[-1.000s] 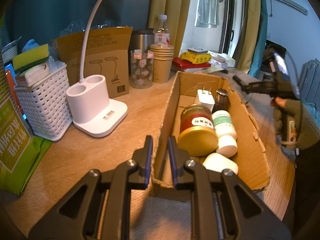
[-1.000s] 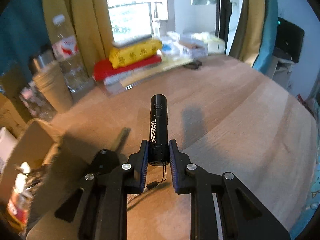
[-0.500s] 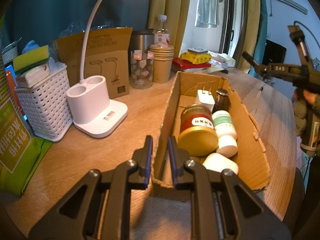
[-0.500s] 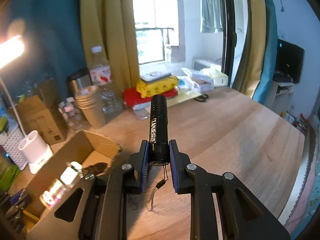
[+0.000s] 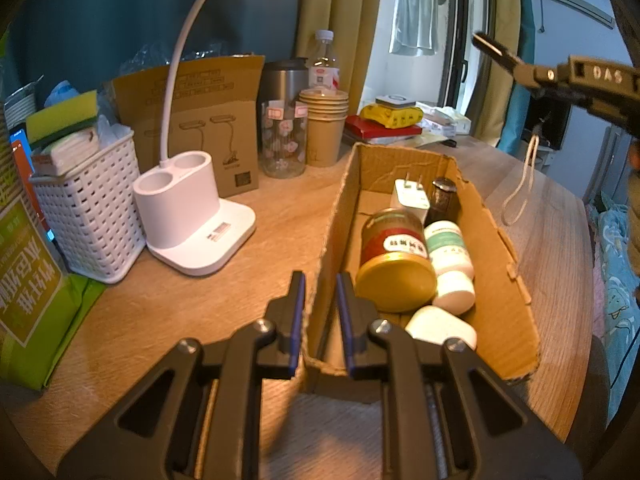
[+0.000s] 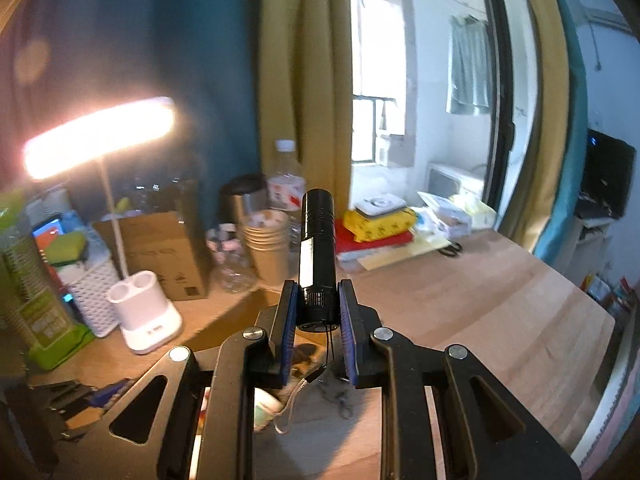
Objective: Organize rigid objects
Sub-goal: 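Lift the flashlight with the right gripper and carry it over the box, then lower the flashlight into the box and open the right gripper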
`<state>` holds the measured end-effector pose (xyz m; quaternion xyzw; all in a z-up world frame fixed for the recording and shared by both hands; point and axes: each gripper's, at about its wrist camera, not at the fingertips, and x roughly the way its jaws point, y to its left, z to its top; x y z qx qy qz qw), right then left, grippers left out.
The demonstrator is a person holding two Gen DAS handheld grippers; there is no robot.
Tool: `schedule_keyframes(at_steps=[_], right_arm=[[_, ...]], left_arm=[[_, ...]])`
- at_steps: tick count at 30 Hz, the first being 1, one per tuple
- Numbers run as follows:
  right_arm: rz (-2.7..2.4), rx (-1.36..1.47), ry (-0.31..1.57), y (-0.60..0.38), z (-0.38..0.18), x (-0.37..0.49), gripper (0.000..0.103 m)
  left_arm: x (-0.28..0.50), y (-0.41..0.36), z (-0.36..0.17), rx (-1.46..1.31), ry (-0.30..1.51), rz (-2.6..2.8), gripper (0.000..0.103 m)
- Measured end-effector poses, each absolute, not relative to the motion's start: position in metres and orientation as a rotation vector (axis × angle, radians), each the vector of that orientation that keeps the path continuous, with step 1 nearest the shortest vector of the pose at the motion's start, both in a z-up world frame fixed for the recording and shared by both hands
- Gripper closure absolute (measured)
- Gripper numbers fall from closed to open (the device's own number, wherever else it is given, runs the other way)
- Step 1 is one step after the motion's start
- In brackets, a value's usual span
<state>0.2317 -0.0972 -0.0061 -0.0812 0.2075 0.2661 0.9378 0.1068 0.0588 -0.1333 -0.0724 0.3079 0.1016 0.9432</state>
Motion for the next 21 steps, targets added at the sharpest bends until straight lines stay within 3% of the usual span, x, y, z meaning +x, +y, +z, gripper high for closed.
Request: schedule_keyframes(at_steps=[11, 21], right_arm=[[0.711, -0.191, 0.407, -0.059, -0.001, 0.191, 0.082], [0.793, -0.262, 0.55, -0.036, -0.059, 0.18, 0.082]], left_arm=[[0.107, 0.059, -0.133, -0.148, 0.628, 0.207, 0.086], [0.107, 0.059, -0.133, -0.148, 0.628, 0.207, 0.086]])
